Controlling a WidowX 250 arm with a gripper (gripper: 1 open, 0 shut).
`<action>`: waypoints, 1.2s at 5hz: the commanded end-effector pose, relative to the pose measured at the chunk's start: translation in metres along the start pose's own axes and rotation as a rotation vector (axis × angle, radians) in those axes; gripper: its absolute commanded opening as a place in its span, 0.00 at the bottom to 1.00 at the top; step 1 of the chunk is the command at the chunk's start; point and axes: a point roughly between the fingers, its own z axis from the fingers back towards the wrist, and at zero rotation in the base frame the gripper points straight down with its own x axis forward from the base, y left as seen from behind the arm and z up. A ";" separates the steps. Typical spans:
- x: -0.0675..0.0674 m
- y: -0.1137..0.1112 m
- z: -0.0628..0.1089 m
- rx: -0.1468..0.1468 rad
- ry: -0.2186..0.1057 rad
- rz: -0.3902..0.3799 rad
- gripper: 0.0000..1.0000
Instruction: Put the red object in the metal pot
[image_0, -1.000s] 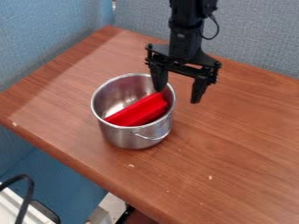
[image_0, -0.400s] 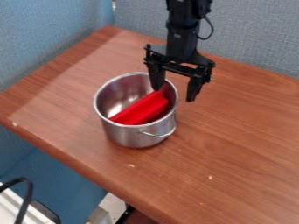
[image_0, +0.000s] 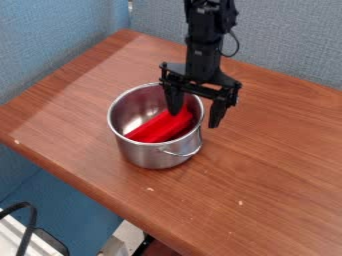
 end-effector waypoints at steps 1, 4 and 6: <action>-0.001 0.011 0.013 -0.009 -0.067 0.001 1.00; 0.004 0.028 0.011 -0.005 -0.076 -0.096 0.00; 0.009 0.022 0.030 0.020 -0.099 -0.014 1.00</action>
